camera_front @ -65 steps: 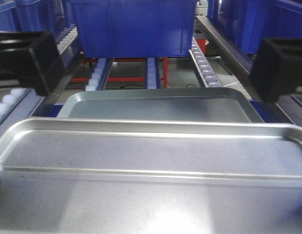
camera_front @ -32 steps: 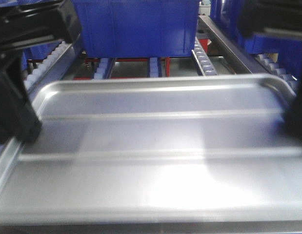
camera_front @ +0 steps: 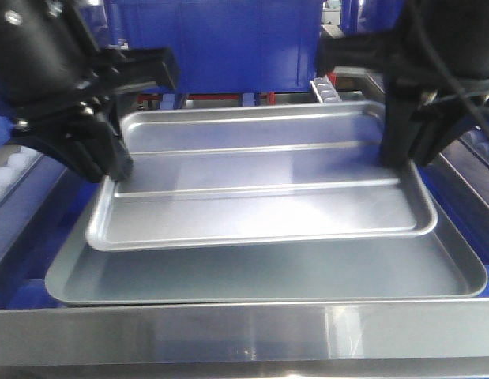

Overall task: Grab silver tray and stack on right shelf
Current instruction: 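Extend both arms and lower the silver tray into the grey tray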

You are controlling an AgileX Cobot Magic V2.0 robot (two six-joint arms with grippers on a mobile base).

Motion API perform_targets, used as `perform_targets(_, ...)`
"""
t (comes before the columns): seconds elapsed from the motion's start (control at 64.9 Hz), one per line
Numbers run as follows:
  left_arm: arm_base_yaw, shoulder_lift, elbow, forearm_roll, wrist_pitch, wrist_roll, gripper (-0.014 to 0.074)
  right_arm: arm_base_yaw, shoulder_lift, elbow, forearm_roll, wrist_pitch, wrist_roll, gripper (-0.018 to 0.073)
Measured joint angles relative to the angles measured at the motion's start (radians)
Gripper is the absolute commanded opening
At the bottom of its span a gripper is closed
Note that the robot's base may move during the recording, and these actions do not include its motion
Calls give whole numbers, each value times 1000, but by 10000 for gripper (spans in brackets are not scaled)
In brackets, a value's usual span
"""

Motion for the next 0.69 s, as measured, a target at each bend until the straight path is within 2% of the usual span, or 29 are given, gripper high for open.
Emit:
perform_targets(0.2, 11, 159, -111, 7, 21, 28, -100, -15, 107, -11, -28, -12, 0, 59)
perform_targets(0.339, 10, 222, -160, -23, 70, 32, -100, -19, 137, -13, -33, -14, 0, 59)
perform_targets(0.693, 12, 234, -171, -49, 131, 29, -100, -19, 137, -13, -33, -32, 0, 59)
